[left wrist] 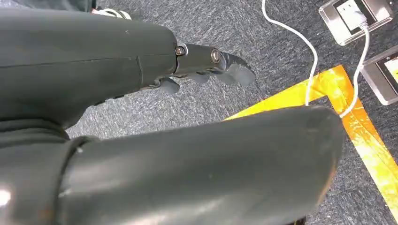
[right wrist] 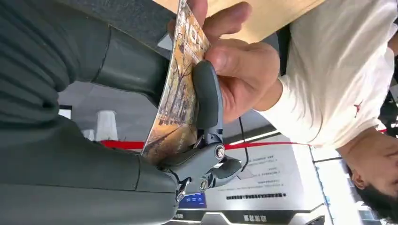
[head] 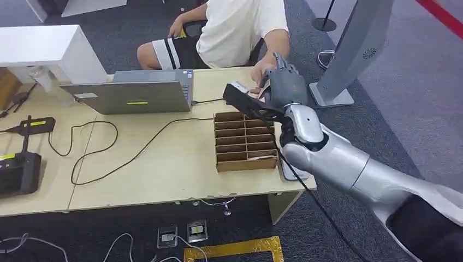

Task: Pass the card to the sensor for recognition and then transmit it.

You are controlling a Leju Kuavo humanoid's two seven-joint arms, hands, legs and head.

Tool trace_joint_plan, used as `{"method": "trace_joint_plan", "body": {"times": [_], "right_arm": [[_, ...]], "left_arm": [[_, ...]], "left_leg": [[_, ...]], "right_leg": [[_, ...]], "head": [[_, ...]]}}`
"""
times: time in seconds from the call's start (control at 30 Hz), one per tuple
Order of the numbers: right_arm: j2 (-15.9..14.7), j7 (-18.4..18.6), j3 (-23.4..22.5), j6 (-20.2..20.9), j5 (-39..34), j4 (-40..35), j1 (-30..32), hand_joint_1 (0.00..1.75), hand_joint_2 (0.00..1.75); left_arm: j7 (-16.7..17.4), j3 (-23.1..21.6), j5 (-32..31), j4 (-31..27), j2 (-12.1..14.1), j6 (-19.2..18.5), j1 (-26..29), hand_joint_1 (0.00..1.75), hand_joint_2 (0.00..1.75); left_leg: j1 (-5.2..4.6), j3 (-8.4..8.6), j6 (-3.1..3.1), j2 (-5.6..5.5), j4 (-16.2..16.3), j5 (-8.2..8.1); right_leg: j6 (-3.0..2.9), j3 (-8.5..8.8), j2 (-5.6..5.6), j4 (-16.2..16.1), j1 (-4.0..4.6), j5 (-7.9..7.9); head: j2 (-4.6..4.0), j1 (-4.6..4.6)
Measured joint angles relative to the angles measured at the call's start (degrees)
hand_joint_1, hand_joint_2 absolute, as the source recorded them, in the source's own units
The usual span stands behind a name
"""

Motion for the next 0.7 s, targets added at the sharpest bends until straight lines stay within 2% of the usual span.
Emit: {"method": "trace_joint_plan", "body": {"times": [0.2, 0.23, 0.27, 0.3, 0.33, 0.53, 0.7], "right_arm": [[1.49, -0.17, 1.20, -0.11, -0.35, 3.56, -0.18, 1.64, 1.75], [1.71, -0.17, 1.49, -0.13, -0.33, 4.24, -0.20, 1.57, 1.75], [1.88, -0.17, 1.71, -0.15, -0.35, 4.77, -0.18, 1.19, 1.75], [1.92, -0.17, 1.95, -0.15, -0.35, 5.18, -0.18, 0.37, 1.75], [2.08, -0.17, 2.19, -0.17, -0.33, 5.55, -0.19, 0.00, 1.75], [2.86, -0.20, 2.71, -2.10, 0.04, 7.50, -0.15, 0.00, 1.75], [3.13, -1.37, 3.04, -7.60, -1.33, 8.16, 0.08, 0.00, 1.75]], "left_arm": [[0.02, -0.15, -0.28, 0.00, 0.00, 0.00, -0.03, 0.00, 0.00], [0.00, -0.15, -0.37, 0.00, 0.00, 0.00, -0.04, 0.00, 0.00], [0.02, -0.15, -0.39, 0.00, 0.00, 0.00, -0.06, 0.00, 0.00], [0.00, -0.15, -0.39, 0.00, 0.00, 0.00, -0.07, 0.00, 0.00], [0.02, -0.15, -0.39, 0.00, 0.00, 0.00, -0.07, 0.00, 0.00], [-0.02, -0.15, -1.33, 0.00, -0.02, 0.00, -0.13, 0.00, 0.00], [-0.13, 0.02, -3.75, 0.00, -0.11, 0.00, -0.12, 0.00, 0.00]], "left_leg": [[0.00, 0.00, 0.00, -0.01, 0.00, 0.00], [0.00, 0.00, 0.00, -0.01, 0.00, 0.00], [0.00, 0.00, 0.00, 0.00, 0.00, 0.00], [0.00, 0.00, 0.00, -0.01, 0.00, 0.00], [0.00, 0.00, 0.00, -0.01, 0.00, 0.00], [0.00, 0.00, 0.00, -0.01, 0.00, 0.00], [0.00, 0.01, -0.02, 0.00, 0.00, 0.01]], "right_leg": [[0.00, -0.01, 0.01, -0.01, -0.01, 0.00], [0.00, -0.01, 0.01, -0.01, 0.00, 0.00], [0.00, -0.01, 0.01, -0.01, 0.00, 0.00], [0.00, -0.01, 0.00, -0.01, 0.00, 0.00], [0.00, -0.01, 0.00, -0.01, 0.00, 0.00], [0.00, -0.02, 0.00, -0.01, 0.00, 0.00], [0.00, -0.02, 0.02, -0.01, 0.00, 0.00]], "head": [[0.00, -0.02], [0.00, -0.02], [0.00, -0.04], [0.00, -0.02], [0.00, -0.02], [0.00, -0.04], [0.00, -0.04]]}}
